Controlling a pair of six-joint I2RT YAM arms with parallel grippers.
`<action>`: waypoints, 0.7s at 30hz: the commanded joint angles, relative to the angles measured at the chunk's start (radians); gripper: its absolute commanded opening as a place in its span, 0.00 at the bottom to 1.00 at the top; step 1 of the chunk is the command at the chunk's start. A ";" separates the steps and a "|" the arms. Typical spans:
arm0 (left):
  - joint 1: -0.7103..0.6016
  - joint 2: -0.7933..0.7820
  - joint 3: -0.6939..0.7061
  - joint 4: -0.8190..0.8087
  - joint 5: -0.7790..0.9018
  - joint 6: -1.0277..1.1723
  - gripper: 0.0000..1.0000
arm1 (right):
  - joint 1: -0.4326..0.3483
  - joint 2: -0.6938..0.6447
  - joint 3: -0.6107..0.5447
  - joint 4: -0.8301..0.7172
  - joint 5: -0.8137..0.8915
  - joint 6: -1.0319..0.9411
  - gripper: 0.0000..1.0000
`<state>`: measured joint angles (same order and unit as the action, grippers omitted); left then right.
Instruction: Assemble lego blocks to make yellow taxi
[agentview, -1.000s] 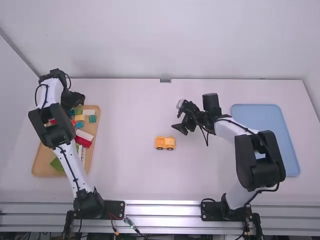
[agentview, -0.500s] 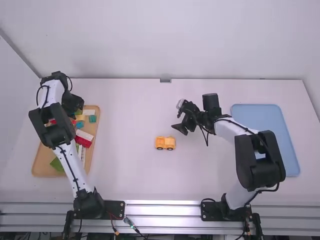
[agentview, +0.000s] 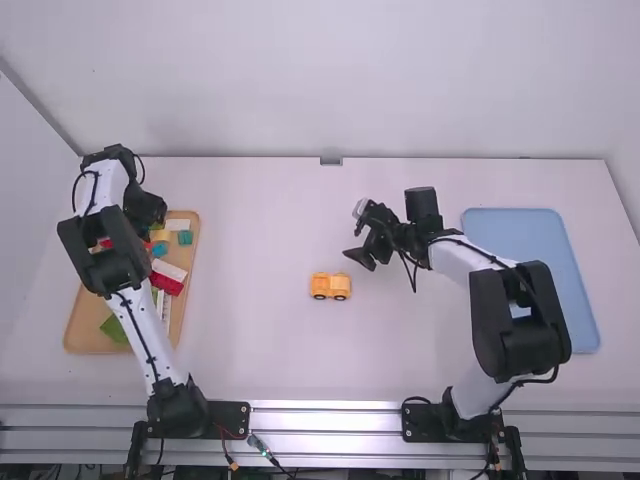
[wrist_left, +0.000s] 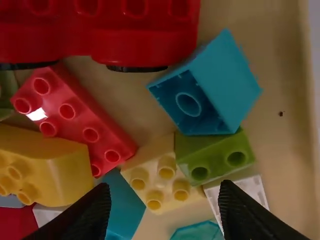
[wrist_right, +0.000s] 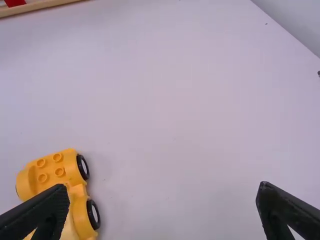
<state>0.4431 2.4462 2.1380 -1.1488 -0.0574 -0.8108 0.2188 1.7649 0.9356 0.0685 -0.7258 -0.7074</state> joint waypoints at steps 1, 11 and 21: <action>0.000 0.002 -0.006 -0.015 -0.013 -0.011 0.58 | -0.001 -0.011 0.008 -0.002 -0.006 0.005 0.99; -0.005 0.002 -0.006 -0.029 -0.013 -0.006 0.50 | -0.002 -0.011 0.008 -0.001 -0.006 0.004 0.99; -0.003 0.002 -0.069 0.032 0.022 -0.006 0.63 | -0.002 -0.011 0.008 0.000 -0.006 0.004 0.99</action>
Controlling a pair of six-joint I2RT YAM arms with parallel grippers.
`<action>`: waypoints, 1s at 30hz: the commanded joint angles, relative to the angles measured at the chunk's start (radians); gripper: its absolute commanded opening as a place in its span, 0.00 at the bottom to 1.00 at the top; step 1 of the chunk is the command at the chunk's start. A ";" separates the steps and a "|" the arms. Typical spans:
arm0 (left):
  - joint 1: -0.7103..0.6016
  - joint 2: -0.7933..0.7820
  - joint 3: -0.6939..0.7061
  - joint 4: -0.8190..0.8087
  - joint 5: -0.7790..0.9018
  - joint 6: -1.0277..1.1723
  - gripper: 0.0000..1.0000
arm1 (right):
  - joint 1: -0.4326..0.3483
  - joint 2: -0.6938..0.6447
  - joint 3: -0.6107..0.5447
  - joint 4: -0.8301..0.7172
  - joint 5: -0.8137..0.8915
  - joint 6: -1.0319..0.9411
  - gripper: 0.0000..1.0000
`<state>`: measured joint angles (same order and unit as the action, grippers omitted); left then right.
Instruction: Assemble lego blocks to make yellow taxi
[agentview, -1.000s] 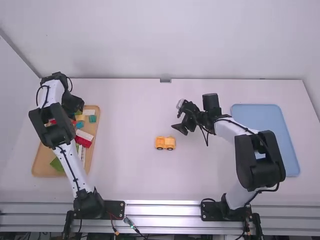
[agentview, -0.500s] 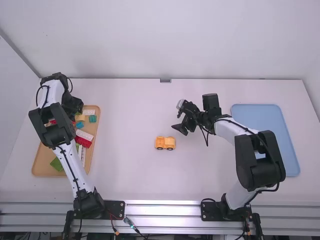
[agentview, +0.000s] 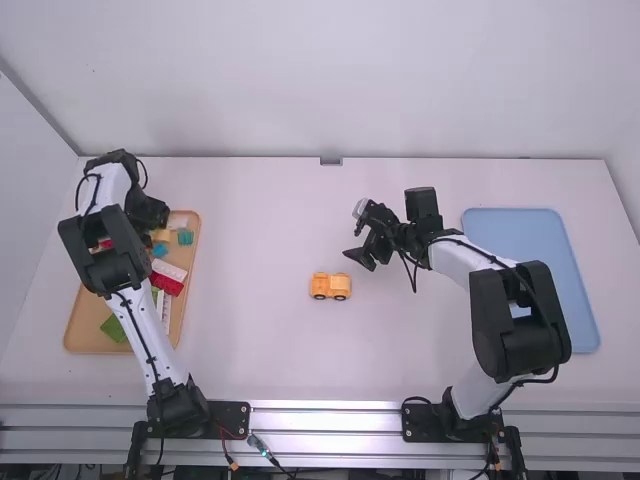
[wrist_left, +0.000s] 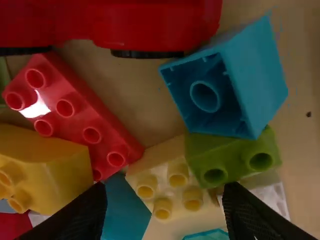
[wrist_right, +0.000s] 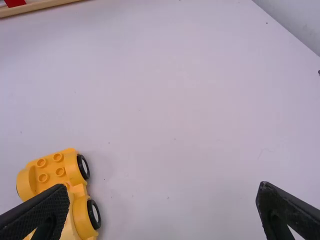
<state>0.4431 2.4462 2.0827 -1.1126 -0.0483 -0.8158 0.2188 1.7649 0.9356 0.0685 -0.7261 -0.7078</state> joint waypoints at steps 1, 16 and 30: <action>-0.004 0.002 -0.014 -0.004 0.012 -0.005 0.62 | -0.002 -0.011 0.008 0.000 -0.005 0.005 0.99; -0.005 0.002 -0.030 -0.001 0.014 -0.006 1.00 | -0.002 -0.011 0.008 -0.001 -0.005 0.005 0.99; -0.005 0.002 -0.073 0.058 0.079 -0.003 0.63 | -0.002 -0.011 0.008 -0.001 -0.006 0.005 0.99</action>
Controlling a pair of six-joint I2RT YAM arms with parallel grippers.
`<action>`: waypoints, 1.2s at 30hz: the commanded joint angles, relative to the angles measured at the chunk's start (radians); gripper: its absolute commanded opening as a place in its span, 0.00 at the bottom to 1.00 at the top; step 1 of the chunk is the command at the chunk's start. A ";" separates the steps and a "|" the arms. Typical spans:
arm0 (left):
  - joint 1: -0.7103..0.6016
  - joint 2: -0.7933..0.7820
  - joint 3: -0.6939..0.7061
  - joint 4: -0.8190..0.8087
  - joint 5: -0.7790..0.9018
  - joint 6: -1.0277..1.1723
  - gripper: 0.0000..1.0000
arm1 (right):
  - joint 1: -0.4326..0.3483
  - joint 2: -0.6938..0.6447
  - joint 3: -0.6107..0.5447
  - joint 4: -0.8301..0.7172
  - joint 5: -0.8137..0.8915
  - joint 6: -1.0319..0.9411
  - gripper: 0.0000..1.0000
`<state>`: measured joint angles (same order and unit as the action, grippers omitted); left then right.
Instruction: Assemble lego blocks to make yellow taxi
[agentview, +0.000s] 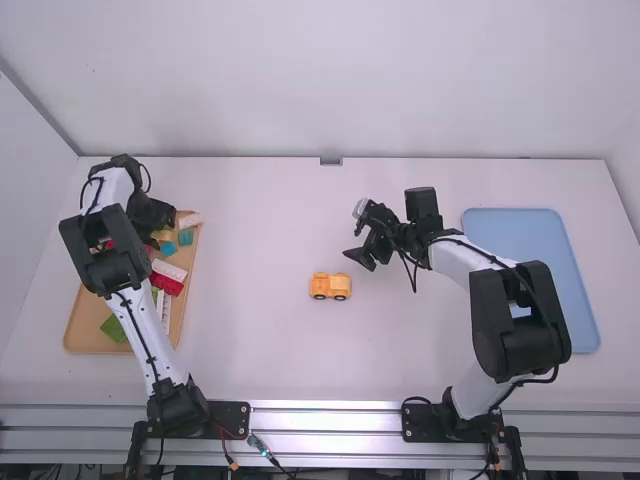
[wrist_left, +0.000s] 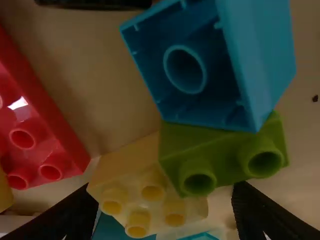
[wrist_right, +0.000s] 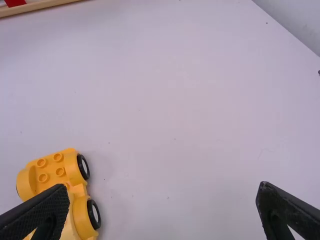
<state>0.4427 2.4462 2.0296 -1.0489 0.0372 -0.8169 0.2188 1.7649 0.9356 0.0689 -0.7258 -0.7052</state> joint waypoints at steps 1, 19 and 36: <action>-0.004 0.002 -0.021 -0.003 -0.010 -0.002 0.60 | -0.002 -0.011 0.008 -0.001 -0.006 0.002 0.99; -0.005 0.002 -0.021 -0.007 -0.006 -0.124 0.49 | -0.001 -0.011 0.008 -0.001 -0.006 0.002 0.99; -0.005 0.002 -0.021 -0.011 0.000 -0.189 0.46 | -0.001 -0.011 0.008 -0.001 -0.006 0.002 0.99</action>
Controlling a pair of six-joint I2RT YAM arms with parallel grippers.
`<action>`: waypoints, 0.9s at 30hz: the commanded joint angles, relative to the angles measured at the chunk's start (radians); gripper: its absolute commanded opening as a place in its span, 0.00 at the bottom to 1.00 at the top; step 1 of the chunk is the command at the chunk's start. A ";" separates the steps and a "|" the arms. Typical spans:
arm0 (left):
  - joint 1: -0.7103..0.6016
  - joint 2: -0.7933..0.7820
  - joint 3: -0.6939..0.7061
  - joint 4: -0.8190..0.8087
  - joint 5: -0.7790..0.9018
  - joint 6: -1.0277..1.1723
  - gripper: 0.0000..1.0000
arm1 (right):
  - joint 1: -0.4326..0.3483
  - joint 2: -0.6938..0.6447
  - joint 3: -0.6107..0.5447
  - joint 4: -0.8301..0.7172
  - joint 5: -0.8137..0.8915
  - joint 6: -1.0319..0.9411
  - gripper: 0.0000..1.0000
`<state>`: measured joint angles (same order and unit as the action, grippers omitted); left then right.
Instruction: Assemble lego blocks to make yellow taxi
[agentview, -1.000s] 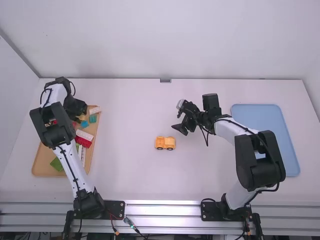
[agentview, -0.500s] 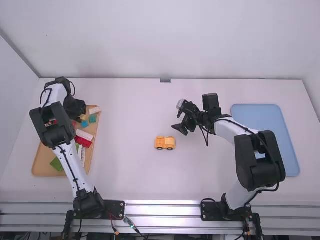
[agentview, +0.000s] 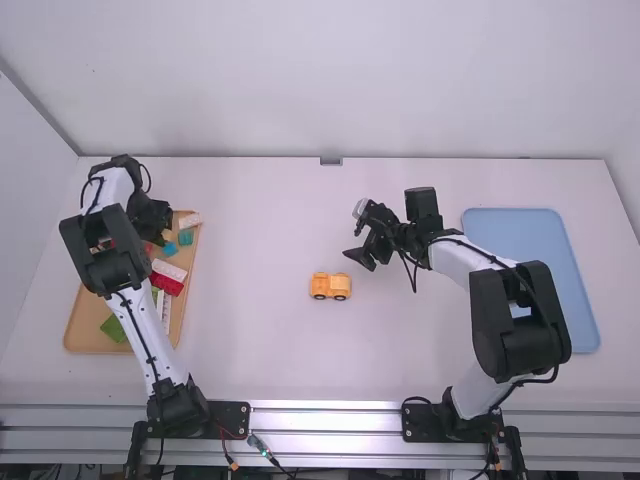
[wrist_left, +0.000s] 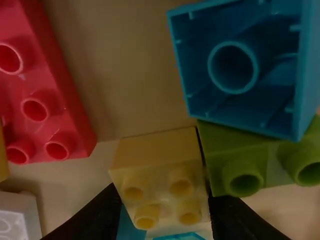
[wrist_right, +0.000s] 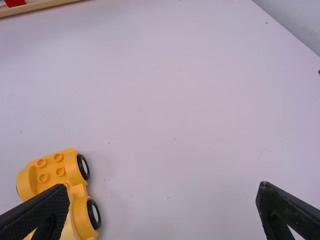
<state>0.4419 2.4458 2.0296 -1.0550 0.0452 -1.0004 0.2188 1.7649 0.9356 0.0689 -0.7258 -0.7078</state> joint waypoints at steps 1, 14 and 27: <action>-0.004 0.002 -0.021 -0.003 -0.008 -0.006 0.43 | -0.001 -0.011 0.008 -0.001 -0.006 0.005 0.99; -0.005 0.002 -0.021 0.002 -0.004 0.033 0.31 | -0.001 -0.011 0.008 -0.002 -0.006 0.005 0.99; 0.003 -0.021 0.005 -0.013 0.006 0.117 0.02 | -0.001 -0.011 0.008 -0.001 -0.006 0.005 0.99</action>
<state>0.4423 2.4458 2.0296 -1.0485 0.0566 -0.9115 0.2188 1.7649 0.9356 0.0685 -0.7258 -0.7090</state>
